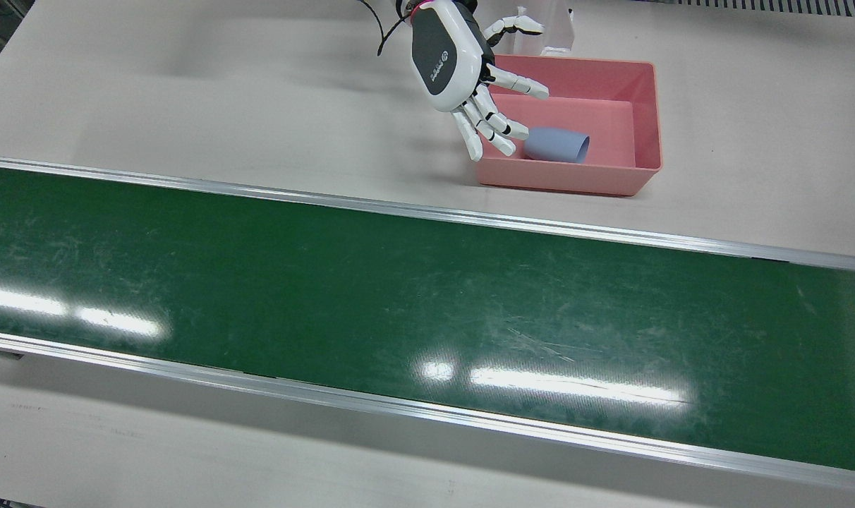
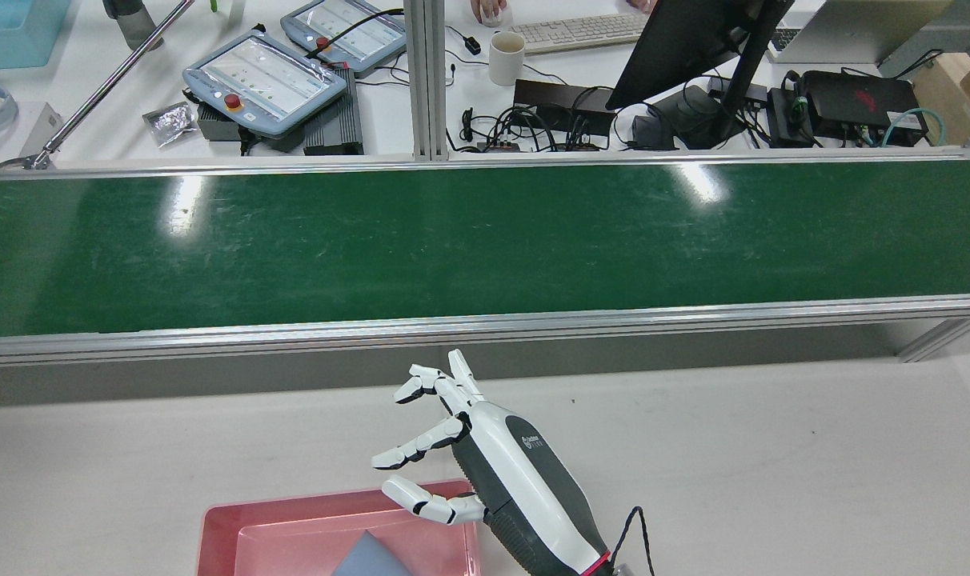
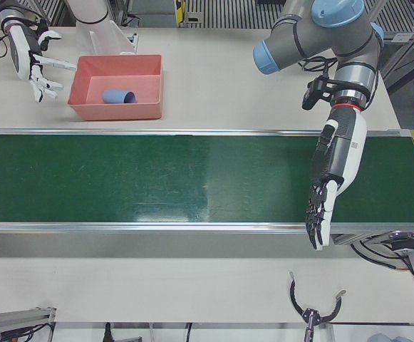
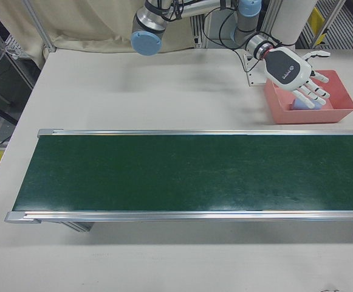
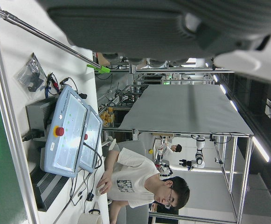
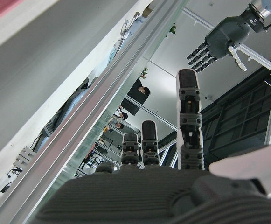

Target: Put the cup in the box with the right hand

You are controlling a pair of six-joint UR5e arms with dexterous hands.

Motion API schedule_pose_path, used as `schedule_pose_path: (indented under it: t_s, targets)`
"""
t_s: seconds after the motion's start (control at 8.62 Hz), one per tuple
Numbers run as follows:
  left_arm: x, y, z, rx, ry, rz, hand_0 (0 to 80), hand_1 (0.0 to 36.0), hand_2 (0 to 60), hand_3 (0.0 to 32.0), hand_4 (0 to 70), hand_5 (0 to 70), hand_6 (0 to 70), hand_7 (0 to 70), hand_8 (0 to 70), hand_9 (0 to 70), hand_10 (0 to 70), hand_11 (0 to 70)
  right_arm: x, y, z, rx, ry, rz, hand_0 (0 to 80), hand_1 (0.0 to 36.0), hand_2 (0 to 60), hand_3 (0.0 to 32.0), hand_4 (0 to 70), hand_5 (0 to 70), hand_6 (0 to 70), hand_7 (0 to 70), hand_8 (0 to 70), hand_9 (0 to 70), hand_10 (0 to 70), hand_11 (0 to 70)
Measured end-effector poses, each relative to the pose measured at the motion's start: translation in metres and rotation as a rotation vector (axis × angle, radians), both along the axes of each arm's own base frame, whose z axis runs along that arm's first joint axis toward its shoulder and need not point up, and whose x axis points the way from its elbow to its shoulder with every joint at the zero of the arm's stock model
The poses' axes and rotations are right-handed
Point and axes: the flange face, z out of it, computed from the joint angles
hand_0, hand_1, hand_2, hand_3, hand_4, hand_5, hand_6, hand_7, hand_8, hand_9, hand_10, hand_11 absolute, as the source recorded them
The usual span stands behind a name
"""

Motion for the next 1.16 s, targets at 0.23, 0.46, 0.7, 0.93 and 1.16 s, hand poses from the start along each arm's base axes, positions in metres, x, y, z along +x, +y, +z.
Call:
schedule_pose_path:
  t_s: [0.23,0.46,0.7,0.93,1.16]
  targets:
    - [0.0,0.0,0.0,0.0,0.0,0.0,0.0,0.0,0.0,0.0,0.0,0.0,0.0,0.0,0.0,0.0,0.0,0.0,0.063,-0.027,0.02,-0.019,-0.06,0.023,30.5,0.0,0.0,0.0,65.6,0.0,6.9,40.7,9.8,18.0,0.6,0.1]
    - [0.0,0.0,0.0,0.001,0.0,0.0,0.0,0.0,0.0,0.0,0.0,0.0,0.0,0.0,0.0,0.0,0.0,0.0,0.145,-0.069,0.043,-0.018,-0.111,0.06,35.4,0.0,2.9,0.0,70.0,0.0,7.6,43.9,10.0,19.2,2.4,2.3]
    - [-0.001,0.0,0.0,0.001,0.0,-0.001,0.0,0.0,0.0,0.0,0.0,0.0,0.0,0.0,0.0,0.0,0.0,0.0,0.196,-0.104,0.072,-0.073,-0.109,0.045,37.2,0.0,2.3,0.0,70.0,0.0,8.3,44.9,11.5,20.2,3.3,3.6]
    - [-0.001,0.0,0.0,0.0,0.0,-0.001,0.0,0.0,0.0,0.0,0.0,0.0,0.0,0.0,0.0,0.0,0.0,0.0,0.26,-0.16,0.102,-0.136,-0.107,0.055,37.0,0.0,3.4,0.0,70.0,0.0,9.6,50.0,11.9,21.7,3.9,4.3]
    - [-0.001,0.0,0.0,0.0,0.0,-0.001,0.0,0.0,0.0,0.0,0.0,0.0,0.0,0.0,0.0,0.0,0.0,0.0,0.348,-0.221,0.14,-0.201,-0.109,0.096,36.2,0.0,3.1,0.0,70.0,0.0,10.9,53.8,13.1,23.8,5.0,5.9]
